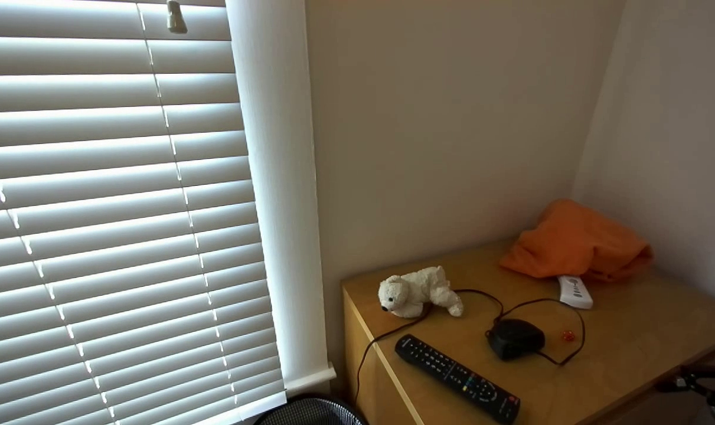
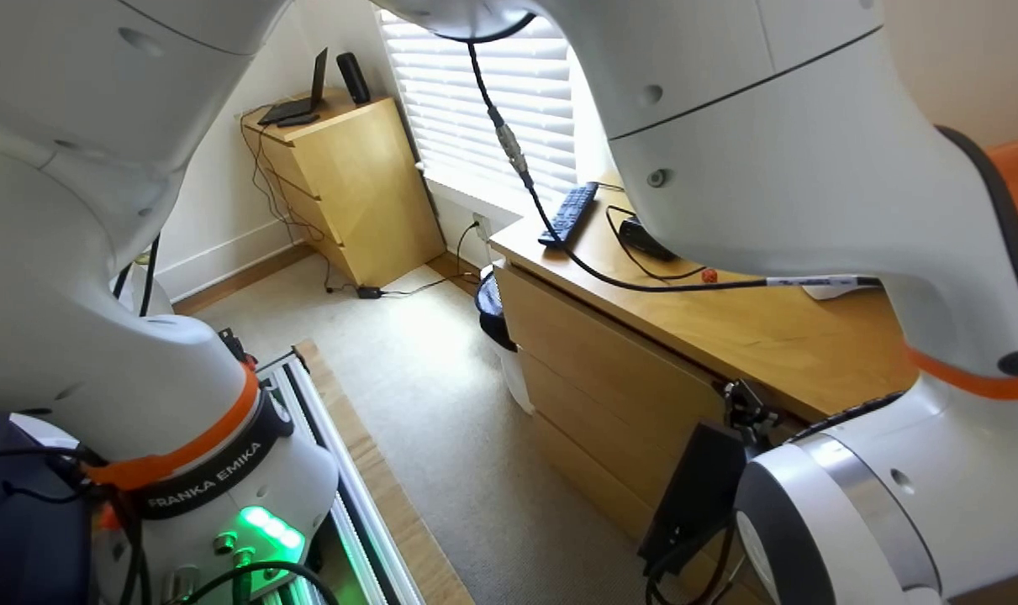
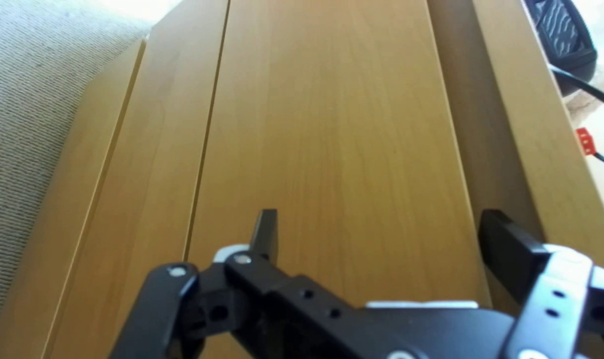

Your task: Open the top drawer

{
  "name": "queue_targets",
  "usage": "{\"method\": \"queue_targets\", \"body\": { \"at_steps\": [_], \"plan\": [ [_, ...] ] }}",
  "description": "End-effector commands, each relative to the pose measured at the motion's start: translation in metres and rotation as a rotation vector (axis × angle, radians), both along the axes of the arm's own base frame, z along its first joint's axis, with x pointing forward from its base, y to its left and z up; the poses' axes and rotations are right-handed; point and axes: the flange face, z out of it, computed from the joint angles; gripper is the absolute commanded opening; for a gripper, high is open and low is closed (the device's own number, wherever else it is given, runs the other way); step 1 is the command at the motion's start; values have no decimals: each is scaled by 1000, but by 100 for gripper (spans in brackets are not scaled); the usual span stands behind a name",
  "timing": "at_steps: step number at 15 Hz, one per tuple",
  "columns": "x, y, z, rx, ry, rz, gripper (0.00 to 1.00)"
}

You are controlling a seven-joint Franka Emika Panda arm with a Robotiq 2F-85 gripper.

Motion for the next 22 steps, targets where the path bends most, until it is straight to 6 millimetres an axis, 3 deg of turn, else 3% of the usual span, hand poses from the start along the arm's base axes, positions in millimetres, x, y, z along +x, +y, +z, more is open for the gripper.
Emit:
{"method": "queue_targets", "body": {
  "at_steps": [1, 13, 22],
  "plan": [
    [-45, -21, -26, -48, 152, 24, 100],
    [-86, -31, -9, -3, 295, 115, 100],
    [-78, -36, 28, 48, 517, 152, 100]
  ]
}}
